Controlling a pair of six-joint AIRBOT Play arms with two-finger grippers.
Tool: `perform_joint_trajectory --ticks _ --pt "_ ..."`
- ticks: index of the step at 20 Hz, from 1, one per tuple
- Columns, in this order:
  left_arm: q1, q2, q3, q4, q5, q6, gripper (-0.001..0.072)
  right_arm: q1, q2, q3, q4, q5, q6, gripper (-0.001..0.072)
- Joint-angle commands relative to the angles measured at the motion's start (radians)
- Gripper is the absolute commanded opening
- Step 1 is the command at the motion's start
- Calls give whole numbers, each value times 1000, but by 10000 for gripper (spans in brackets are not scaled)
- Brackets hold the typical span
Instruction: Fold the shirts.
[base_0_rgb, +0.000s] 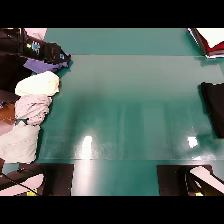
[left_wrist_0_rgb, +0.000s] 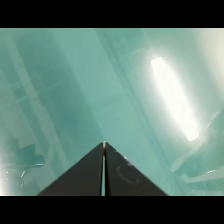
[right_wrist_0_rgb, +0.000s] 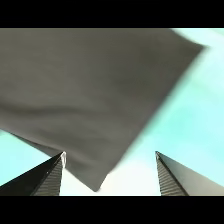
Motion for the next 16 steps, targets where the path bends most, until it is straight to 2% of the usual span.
perform_joint_trajectory --ticks 1,4,5,7,9,13,16 --pt "0 0 0 2 4 3 26 3 3 122 -99 164 20 644" --pt "0 0 0 -17 11 -8 26 95 12 196 218 166 19 612" --pt "0 0 0 -41 13 -6 26 150 22 211 300 162 18 485" --pt "0 0 0 -55 29 -6 26 281 46 245 341 147 8 185" --pt "0 0 0 -54 32 -6 26 412 64 286 332 138 -13 17" --pt "0 0 0 -54 39 -6 26 610 69 360 332 129 -26 17" --pt "0 0 0 -54 43 -6 26 683 70 382 332 128 -26 17"
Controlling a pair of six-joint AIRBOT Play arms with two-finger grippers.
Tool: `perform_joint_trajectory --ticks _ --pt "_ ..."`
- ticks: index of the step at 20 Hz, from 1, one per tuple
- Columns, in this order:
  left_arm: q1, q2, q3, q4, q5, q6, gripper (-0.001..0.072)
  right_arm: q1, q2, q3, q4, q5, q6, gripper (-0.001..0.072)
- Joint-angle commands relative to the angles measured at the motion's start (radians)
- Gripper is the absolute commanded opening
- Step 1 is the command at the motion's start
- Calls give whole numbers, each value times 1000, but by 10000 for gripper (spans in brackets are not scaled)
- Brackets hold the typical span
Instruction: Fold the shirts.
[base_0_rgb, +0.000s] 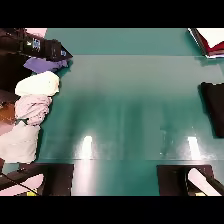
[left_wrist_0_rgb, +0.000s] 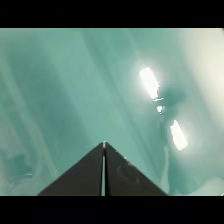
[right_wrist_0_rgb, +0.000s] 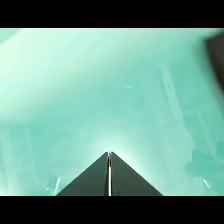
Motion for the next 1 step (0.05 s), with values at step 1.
perform_joint_trajectory --ticks 1 --pt "0 0 0 -2 11 -1 26 100 3 29 10 -1 -6 17"
